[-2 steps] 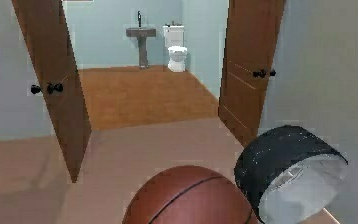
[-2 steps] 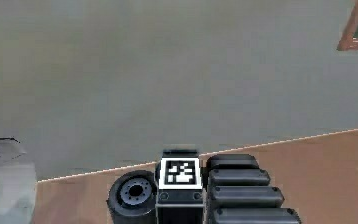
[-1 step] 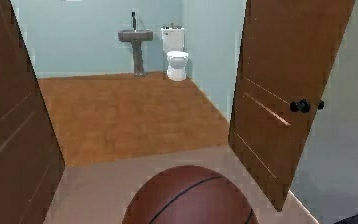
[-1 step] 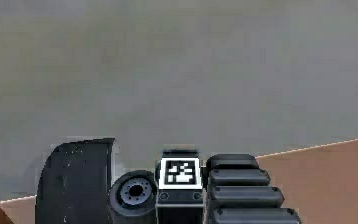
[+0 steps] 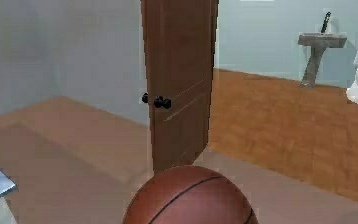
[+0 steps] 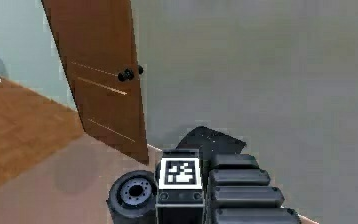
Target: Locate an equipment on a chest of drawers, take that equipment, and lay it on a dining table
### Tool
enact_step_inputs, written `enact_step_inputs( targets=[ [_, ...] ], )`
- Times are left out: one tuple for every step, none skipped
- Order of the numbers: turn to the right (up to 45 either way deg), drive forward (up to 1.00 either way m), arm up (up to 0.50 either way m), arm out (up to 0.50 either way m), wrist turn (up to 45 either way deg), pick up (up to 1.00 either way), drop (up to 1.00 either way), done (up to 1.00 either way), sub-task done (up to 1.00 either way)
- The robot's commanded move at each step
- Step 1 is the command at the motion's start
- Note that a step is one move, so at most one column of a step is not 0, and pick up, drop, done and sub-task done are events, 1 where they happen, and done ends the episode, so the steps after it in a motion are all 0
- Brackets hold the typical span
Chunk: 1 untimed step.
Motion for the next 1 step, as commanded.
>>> enact_step_inputs(
  targets=[
    [-18.0, 0.0, 0.0, 0.0, 0.0, 0.0, 0.0, 0.0, 0.0]
  ],
)
